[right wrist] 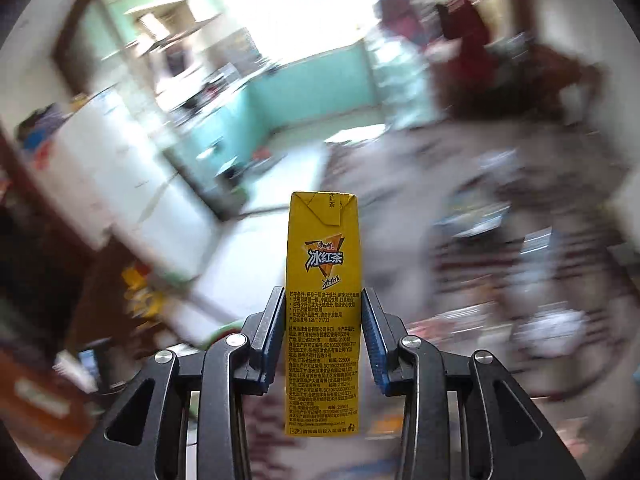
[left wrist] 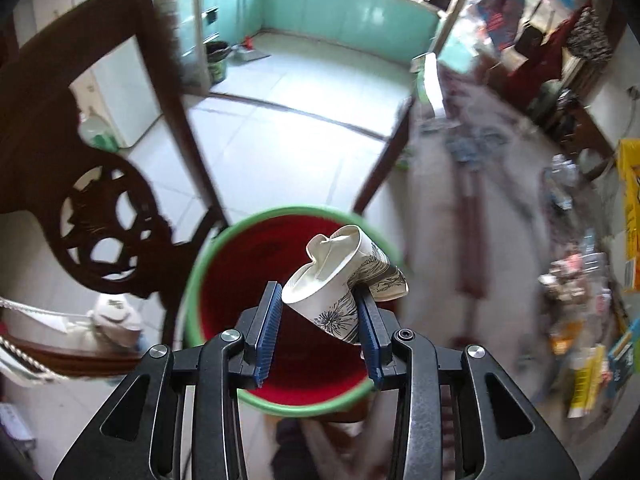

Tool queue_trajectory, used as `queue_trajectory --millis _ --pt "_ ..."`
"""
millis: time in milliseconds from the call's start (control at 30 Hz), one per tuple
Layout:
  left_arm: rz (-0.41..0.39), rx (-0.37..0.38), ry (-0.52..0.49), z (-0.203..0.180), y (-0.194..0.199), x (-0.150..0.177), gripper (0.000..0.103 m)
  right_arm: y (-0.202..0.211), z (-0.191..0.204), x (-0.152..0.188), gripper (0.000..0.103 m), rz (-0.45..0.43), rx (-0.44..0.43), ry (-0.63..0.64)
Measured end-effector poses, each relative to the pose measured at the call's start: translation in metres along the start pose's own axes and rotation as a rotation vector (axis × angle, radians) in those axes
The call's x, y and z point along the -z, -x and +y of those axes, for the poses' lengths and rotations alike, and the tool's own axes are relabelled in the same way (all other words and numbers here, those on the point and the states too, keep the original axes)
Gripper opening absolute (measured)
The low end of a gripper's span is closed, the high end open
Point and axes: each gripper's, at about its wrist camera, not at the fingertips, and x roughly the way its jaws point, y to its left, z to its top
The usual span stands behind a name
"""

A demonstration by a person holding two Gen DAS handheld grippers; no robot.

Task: Collect trash
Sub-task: 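Carry the cup and carton to the red bucket and release both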

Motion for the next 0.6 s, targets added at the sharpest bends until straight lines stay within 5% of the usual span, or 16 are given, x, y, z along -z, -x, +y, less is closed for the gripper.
queue_trajectory --millis 133,267,500,600 --pt "0.042 -0.064 -0.011 0.025 -0.028 0.008 0.035 -0.113 0.051 0.036 0.034 0.215 -0.078 0.010" --pt "0.076 -0.077 -0.007 0.039 -0.045 0.014 0.035 -0.174 0.076 0.060 0.035 0.308 -0.053 0.032" --pt "0.085 -0.065 -0.028 0.043 -0.052 0.015 0.036 -0.191 0.075 0.070 0.037 0.322 -0.008 -0.003" --pt "0.086 -0.064 -0.039 0.042 -0.052 0.014 0.036 -0.185 0.067 0.070 0.047 0.318 0.012 -0.016"
